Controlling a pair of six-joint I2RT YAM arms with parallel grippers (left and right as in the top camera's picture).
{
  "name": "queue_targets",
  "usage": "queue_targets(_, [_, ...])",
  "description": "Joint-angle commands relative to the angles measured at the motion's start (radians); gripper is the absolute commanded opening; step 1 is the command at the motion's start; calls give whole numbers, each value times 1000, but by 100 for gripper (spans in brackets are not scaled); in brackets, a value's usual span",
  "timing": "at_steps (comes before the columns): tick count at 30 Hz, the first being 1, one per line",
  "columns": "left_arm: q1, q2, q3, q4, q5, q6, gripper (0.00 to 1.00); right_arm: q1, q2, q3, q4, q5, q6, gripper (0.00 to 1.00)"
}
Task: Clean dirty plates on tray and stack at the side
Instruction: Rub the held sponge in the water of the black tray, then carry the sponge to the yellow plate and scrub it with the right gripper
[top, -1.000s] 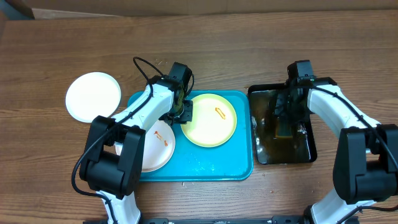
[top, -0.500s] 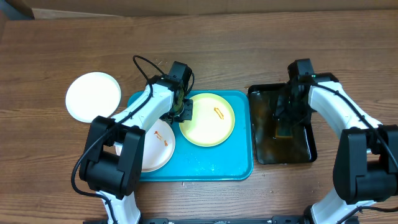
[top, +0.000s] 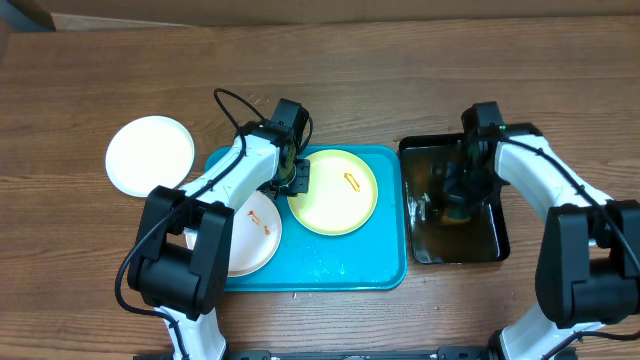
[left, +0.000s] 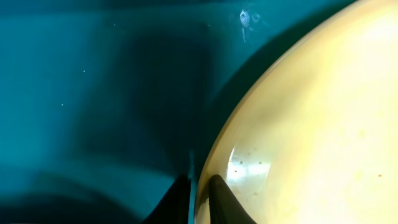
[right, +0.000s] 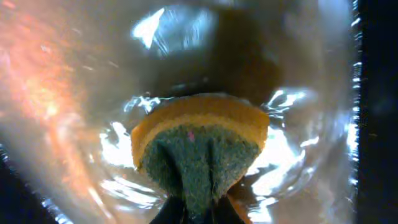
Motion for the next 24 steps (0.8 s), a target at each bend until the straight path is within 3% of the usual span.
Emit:
queue_targets(1, [6,14,-7,8,-24,9,6,20,-31,92,-34,4,0,4])
queue_targets(7, [6,14,-7,8,-14,9,4,74,-31,103,-52,17,-83,4])
queue_targets(12, [5,14,-7,17,11,9,4,132,-31,103,-53,160,-16,4])
queue_targets(15, [5,14,-7,16,10,9,4,172,-31,103,-76,221,-47,4])
queue_targets(24, [5,14,-7,16,10,9,4,212,-31,151,-142,220,-39,4])
